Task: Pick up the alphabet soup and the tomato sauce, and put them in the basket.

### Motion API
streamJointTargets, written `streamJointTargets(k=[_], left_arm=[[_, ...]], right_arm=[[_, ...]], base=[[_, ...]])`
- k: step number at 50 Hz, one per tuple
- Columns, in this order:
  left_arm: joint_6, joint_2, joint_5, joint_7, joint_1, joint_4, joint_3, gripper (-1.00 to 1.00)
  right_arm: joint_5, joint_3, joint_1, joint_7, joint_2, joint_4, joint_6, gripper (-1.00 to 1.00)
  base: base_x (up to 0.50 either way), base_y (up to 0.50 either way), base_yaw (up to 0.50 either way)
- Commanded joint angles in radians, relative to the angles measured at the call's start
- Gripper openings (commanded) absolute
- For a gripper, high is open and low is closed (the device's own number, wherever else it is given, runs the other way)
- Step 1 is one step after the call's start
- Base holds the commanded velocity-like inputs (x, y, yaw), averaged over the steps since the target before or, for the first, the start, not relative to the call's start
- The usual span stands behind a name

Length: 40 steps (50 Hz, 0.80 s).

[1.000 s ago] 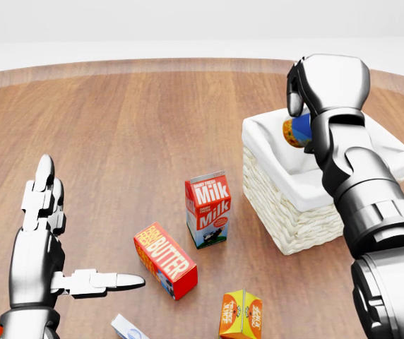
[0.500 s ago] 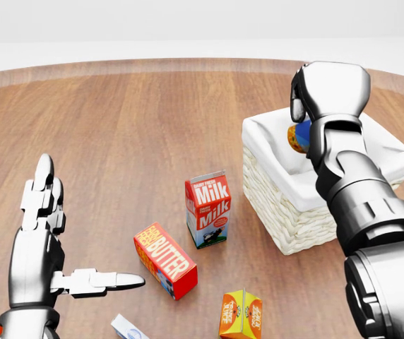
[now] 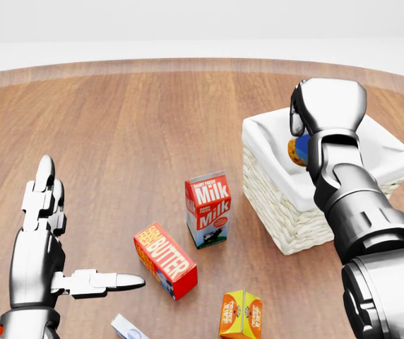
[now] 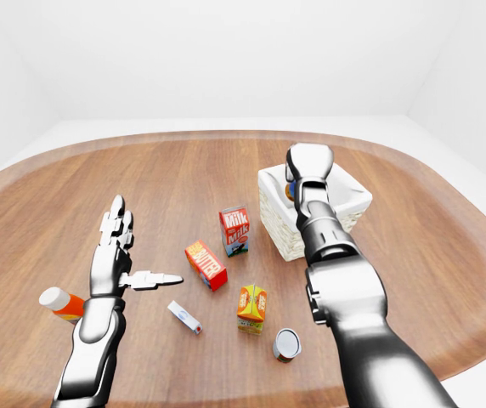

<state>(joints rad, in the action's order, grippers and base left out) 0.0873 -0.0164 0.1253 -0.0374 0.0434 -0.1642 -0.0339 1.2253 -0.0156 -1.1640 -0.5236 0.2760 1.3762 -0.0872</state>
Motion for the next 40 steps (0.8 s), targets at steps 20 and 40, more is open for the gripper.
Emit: streamJointTargets(k=[20, 40], left_arm=[[0.000, 0.000, 0.000, 0.003, 0.000, 0.001, 0.002, 1.00], [0.000, 0.001, 0.000, 0.004, 0.003, -0.012, 0.003, 1.00]], right_arm=[[0.029, -0.005, -0.005, 0.000, 0.003, -0.010, 0.000, 0.79], [0.026, -0.006, -0.008, 0.000, 0.001, -0.011, 0.000, 1.00]], base=[[0.00, 0.00, 0.00], [0.00, 0.00, 0.00]])
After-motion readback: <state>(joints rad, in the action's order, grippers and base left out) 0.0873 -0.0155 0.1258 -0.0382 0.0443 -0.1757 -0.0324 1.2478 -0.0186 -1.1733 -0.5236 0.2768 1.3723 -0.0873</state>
